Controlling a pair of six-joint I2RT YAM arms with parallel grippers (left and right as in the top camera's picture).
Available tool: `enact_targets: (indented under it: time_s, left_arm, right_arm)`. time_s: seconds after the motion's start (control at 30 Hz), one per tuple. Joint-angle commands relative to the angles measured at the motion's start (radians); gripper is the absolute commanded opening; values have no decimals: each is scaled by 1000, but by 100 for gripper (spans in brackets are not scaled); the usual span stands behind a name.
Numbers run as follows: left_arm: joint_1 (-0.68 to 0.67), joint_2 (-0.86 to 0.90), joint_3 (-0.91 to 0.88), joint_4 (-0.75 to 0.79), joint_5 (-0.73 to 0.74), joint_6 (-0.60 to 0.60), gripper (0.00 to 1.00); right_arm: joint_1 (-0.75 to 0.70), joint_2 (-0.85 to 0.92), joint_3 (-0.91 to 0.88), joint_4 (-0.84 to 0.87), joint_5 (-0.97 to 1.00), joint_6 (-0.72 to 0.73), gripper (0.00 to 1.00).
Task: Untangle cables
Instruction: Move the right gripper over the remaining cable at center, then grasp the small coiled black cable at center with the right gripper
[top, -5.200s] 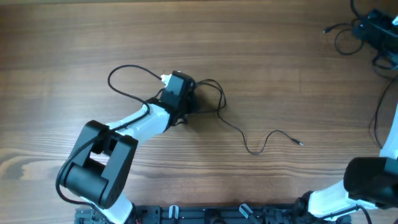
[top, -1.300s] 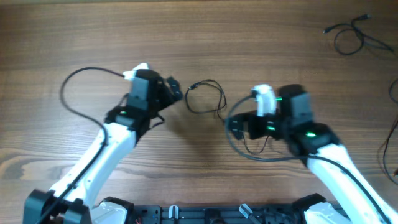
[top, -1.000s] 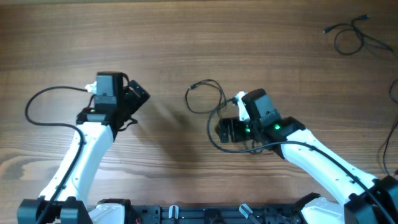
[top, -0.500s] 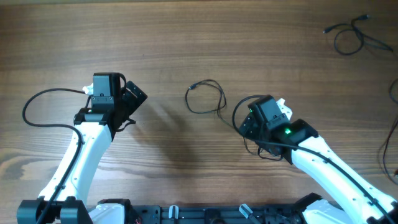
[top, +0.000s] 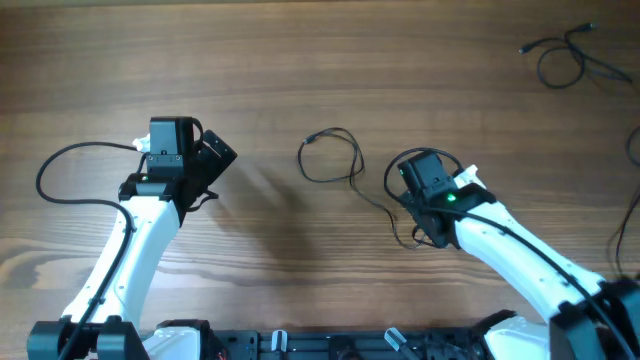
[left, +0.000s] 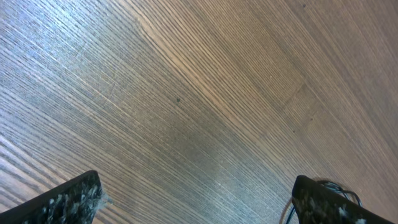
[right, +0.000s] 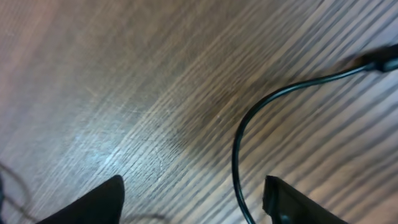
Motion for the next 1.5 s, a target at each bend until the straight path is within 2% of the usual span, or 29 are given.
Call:
enact_targets:
  time_s: [0.0, 0.07, 0.1, 0.13, 0.2, 0.3, 0.47, 0.6, 0.8, 0.93, 1.0, 1.13, 1.27, 1.33, 1.37, 1.47]
  left_arm:
    - [5, -5, 1, 0, -10, -13, 100]
    - [5, -5, 1, 0, -11, -13, 100]
    - [5, -5, 1, 0, -10, -13, 100]
    - [5, -5, 1, 0, -10, -13, 100]
    - [5, -5, 1, 0, -10, -13, 100]
    - [5, -5, 1, 0, -10, -13, 100]
    - [5, -5, 1, 0, -10, -13, 100]
    - [5, -5, 1, 0, -10, -13, 100]
    - [5, -5, 1, 0, -10, -13, 100]
    - [5, -5, 1, 0, -10, -13, 100]
    - [5, -5, 1, 0, -10, -13, 100]
    - [5, -5, 1, 0, -10, -13, 100]
    - [5, -5, 1, 0, -10, -13, 100]
    - [5, -5, 1, 0, -10, -13, 100]
    - [5, -5, 1, 0, -10, -13, 100]
    - [5, -5, 1, 0, -10, -13, 100]
  right_arm:
    - [-2, 72, -7, 7, -31, 40, 79]
    - [-6, 90, -7, 11, -26, 68, 76]
    - [-10, 92, -7, 21, -26, 77, 63]
    - [-11, 84, -6, 73, -24, 13, 39]
    - [-11, 60, 14, 122, -34, -124, 16]
    - [-9, -13, 114, 146, -42, -327, 4]
    - [3, -98, 270, 269, -125, -704, 4]
    - [30, -117, 322, 280, -127, -938, 4]
    - [27, -236, 322, 122, 166, -881, 4]
    - [27, -408, 322, -70, 386, -780, 4]
    - [27, -477, 322, -123, 424, -732, 4]
    - [27, -608, 322, -122, 402, -829, 4]
    - [27, -616, 322, -66, 147, -1144, 4]
    - [27, -552, 320, -91, 34, -1206, 4]
    - [27, -423, 315, -131, 3, -1206, 4]
    - [29, -214, 315, -134, -79, -1205, 4]
